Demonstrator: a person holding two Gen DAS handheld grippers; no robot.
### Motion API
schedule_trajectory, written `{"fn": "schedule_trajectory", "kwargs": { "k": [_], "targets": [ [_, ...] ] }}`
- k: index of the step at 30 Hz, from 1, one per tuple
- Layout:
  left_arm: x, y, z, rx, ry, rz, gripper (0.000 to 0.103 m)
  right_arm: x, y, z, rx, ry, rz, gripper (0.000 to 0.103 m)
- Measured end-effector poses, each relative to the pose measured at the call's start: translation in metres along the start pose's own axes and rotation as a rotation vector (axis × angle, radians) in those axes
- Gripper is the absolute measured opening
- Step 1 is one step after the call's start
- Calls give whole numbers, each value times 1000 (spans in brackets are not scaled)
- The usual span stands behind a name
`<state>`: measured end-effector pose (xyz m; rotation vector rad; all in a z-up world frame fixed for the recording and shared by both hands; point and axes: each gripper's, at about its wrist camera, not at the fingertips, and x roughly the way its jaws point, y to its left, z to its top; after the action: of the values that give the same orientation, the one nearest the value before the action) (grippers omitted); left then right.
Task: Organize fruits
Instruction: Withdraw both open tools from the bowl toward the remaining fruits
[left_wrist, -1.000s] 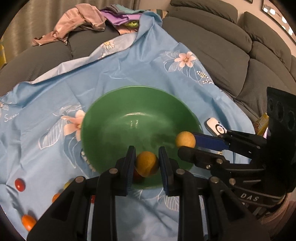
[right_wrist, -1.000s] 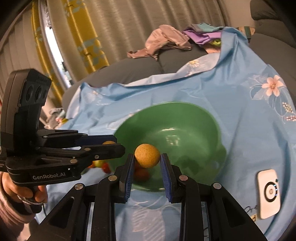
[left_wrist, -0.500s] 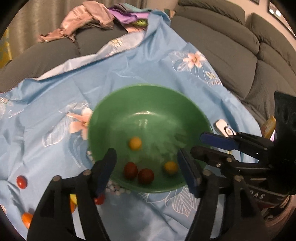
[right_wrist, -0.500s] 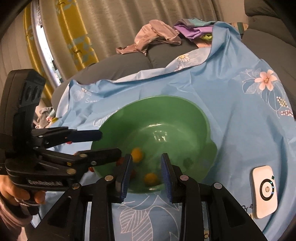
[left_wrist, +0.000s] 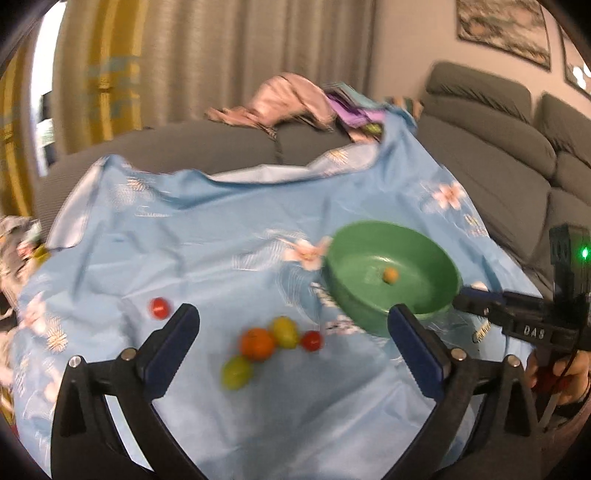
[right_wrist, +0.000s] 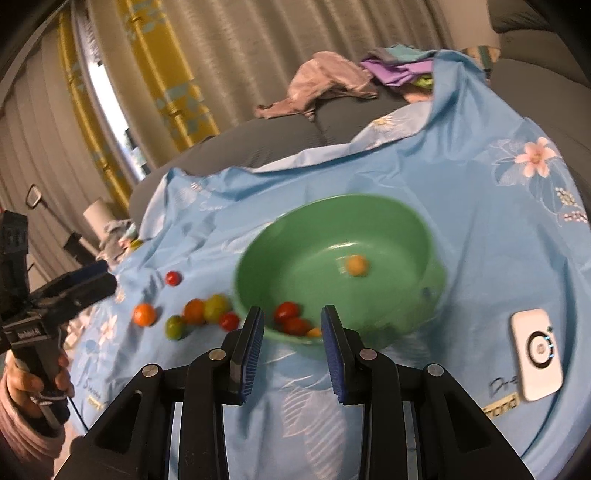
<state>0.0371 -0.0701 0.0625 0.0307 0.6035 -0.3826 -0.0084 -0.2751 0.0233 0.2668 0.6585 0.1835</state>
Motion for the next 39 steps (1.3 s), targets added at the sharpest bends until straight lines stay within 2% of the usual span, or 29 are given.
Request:
{"fn": "schedule_trajectory", "kwargs": {
  "k": [3, 7, 9, 11, 12, 13, 16, 18, 19, 26, 33, 39],
  "targets": [
    [-30, 22, -10, -77, -65, 53, 102, 4, 21, -3, -42, 17, 44, 32],
    [-53, 38, -24, -146, -97, 89, 103, 12, 47, -10, -94, 52, 81, 32],
    [-60, 45, -34, -184, -99, 66, 103, 16, 55, -13, -109, 66, 94, 32],
    [-58, 50, -42, -216, -62, 0, 103, 21, 65, -16, -128, 84, 102, 32],
    [-50, 52, -48, -222, 1, -28, 103, 23, 68, -18, -134, 92, 105, 32],
    [-45, 52, -51, -219, 51, -24, 103, 27, 72, -20, -138, 105, 110, 32],
    [-31, 51, -61, -184, 107, 71, 103, 35, 79, -25, -151, 134, 110, 32],
    [-23, 48, -66, -126, 134, 174, 103, 41, 84, -29, -169, 154, 102, 32],
    [-19, 48, -68, -111, 147, 185, 103, 44, 86, -31, -178, 167, 99, 32],
    [2, 62, -80, -134, 209, 108, 102, 63, 87, -36, -177, 229, 95, 32],
    [34, 65, -77, -148, 278, 68, 102, 81, 94, -32, -189, 249, 91, 32],
    [71, 60, -64, -83, 331, 62, 99, 95, 96, -21, -201, 249, 88, 32]
  ]
}}
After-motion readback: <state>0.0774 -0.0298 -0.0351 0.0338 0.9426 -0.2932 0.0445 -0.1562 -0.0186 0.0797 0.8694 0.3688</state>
